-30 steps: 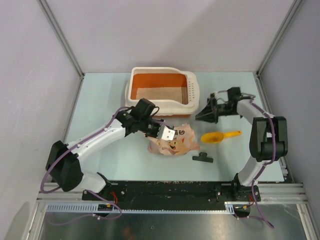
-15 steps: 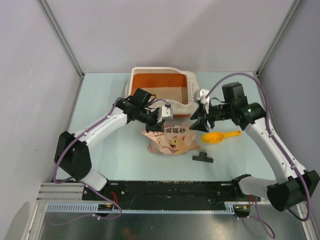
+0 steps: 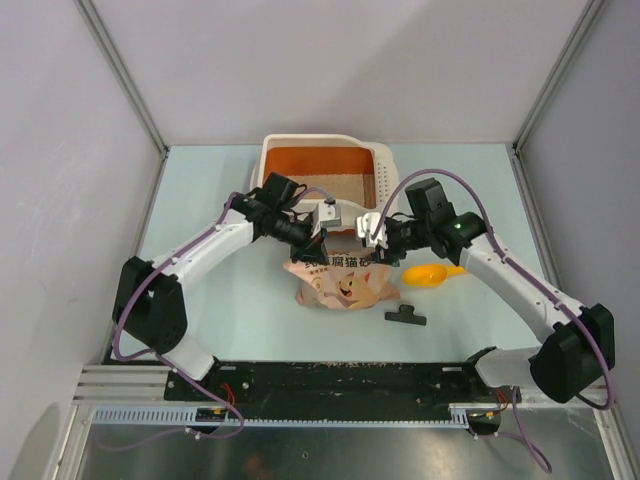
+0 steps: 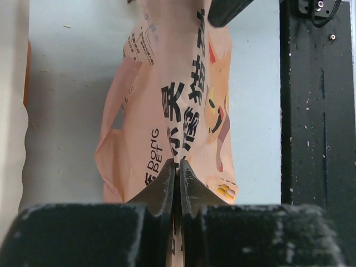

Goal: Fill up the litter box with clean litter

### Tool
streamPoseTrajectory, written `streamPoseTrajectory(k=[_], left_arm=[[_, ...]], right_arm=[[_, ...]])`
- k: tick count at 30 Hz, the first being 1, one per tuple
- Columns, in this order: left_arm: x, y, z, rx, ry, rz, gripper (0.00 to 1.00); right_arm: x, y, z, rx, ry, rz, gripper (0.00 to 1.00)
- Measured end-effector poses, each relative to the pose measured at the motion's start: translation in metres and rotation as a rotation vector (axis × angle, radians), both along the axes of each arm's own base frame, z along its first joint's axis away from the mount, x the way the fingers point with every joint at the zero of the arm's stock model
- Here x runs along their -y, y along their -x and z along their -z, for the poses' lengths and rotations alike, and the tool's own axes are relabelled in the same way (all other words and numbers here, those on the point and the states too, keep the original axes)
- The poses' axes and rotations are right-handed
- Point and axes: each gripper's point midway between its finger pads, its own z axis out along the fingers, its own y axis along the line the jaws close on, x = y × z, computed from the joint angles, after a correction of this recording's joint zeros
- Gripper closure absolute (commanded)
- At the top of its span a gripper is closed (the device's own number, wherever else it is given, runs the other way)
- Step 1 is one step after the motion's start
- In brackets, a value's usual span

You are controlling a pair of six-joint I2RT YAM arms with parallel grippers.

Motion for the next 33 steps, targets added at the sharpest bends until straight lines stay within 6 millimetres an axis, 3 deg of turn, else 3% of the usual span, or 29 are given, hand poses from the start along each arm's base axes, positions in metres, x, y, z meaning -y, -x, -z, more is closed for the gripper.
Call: streamPoseTrajectory(k=[15, 18, 20, 22, 25, 27, 30, 33], left_arm=[[-0.002, -0.003, -0.001, -0.030, 0.013, -0.019, 0.96], [-0.002, -0.004, -0.001, -0.029, 0.013, -0.020, 0.96], [-0.002, -0.005, -0.002, -0.026, 0.016, -0.020, 0.91], [-0.002, -0.006, -0.003, -0.019, 0.020, -0.019, 0.74], [-0.003, -0.008, -0.003, -0.006, 0.026, -0.014, 0.59], [-0.005, -0.009, -0.003, 0.012, 0.025, -0.007, 0.58], [-0.012, -0.007, 0.004, 0.050, 0.006, 0.007, 0.70], [-0.017, -0.007, 0.009, 0.080, -0.013, 0.019, 0.88]], right_arm=[[-0.008, 0.002, 0.034, -0.077, 0.066, -0.034, 0.55], [-0.006, 0.000, 0.044, -0.122, 0.079, -0.014, 0.65], [-0.005, -0.001, 0.048, -0.153, 0.078, 0.003, 0.76], [-0.004, -0.001, 0.049, -0.185, 0.072, 0.025, 0.84], [-0.001, -0.002, 0.050, -0.232, 0.060, 0.061, 0.93], [0.001, -0.003, 0.050, -0.259, 0.051, 0.080, 0.95], [0.002, -0.001, 0.050, -0.295, 0.038, 0.096, 0.98], [0.002, 0.005, 0.050, -0.338, 0.030, 0.101, 1.00]])
